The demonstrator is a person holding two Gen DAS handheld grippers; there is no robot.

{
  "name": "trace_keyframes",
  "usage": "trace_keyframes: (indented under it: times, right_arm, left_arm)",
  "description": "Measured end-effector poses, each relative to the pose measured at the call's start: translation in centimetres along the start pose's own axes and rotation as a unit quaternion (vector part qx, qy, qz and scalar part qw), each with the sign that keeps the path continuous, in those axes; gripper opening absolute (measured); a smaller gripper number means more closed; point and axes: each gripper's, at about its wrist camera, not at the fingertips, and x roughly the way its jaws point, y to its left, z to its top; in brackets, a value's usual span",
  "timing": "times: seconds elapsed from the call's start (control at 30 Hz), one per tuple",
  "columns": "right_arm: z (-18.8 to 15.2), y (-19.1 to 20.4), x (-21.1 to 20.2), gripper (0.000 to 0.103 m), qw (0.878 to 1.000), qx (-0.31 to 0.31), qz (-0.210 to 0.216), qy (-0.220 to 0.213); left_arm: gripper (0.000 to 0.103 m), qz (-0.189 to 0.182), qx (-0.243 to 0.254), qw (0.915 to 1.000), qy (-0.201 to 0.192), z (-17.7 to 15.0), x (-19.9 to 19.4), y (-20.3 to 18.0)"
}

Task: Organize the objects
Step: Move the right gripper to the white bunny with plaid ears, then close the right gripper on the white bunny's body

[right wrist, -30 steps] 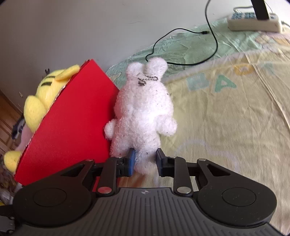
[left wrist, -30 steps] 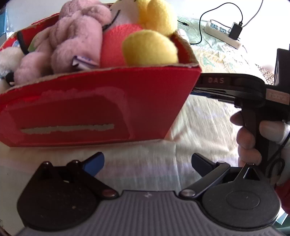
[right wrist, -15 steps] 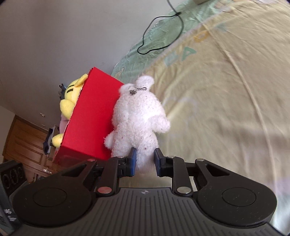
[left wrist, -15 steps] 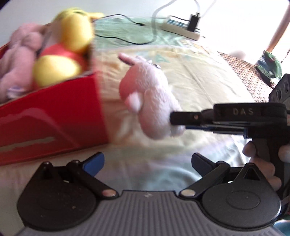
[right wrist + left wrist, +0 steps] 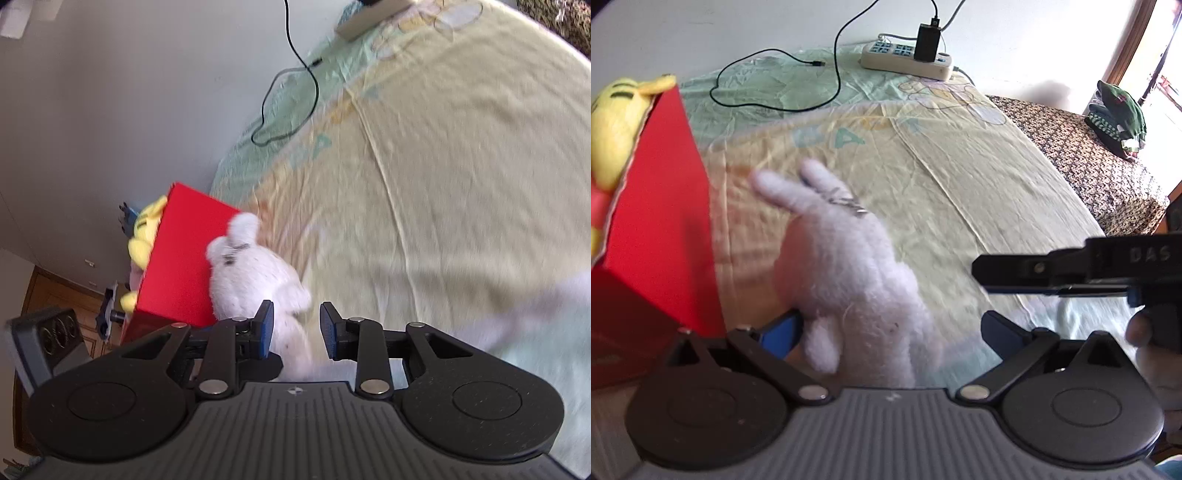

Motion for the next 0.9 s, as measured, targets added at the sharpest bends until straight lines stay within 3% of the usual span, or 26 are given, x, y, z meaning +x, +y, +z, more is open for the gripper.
trace_keyframes:
  times: [0.3, 0.53, 0.7, 0.9]
  right_arm:
    - [2.5, -0.5, 0.4, 0.031, 1.000, 0.003, 0.017, -0.018]
    - [4.2, -2.3, -1.0, 0.031, 0.999, 0.019, 0.015, -0.038]
    - [4.8, -3.1, -1.4, 0.032, 0.999, 0.019, 0.019, -0.031]
    - [4.9, -3.9, -0.7, 0.034, 0.999, 0.026, 0.017, -0.024]
  left_arm:
    - [0.101, -0.002, 0.044, 0.9986, -0.030, 2.6, -0.3, -2.7]
    - [0.101, -0.065, 0.100, 0.9925, -0.025, 2.9, 0.2, -6.6]
    - [0.101, -0.068, 0.150, 0.9861, -0.019, 2.3, 0.6, -8.6]
    - [0.101, -0.074, 0.123, 0.9896, -0.010, 2.5, 0.5, -6.6]
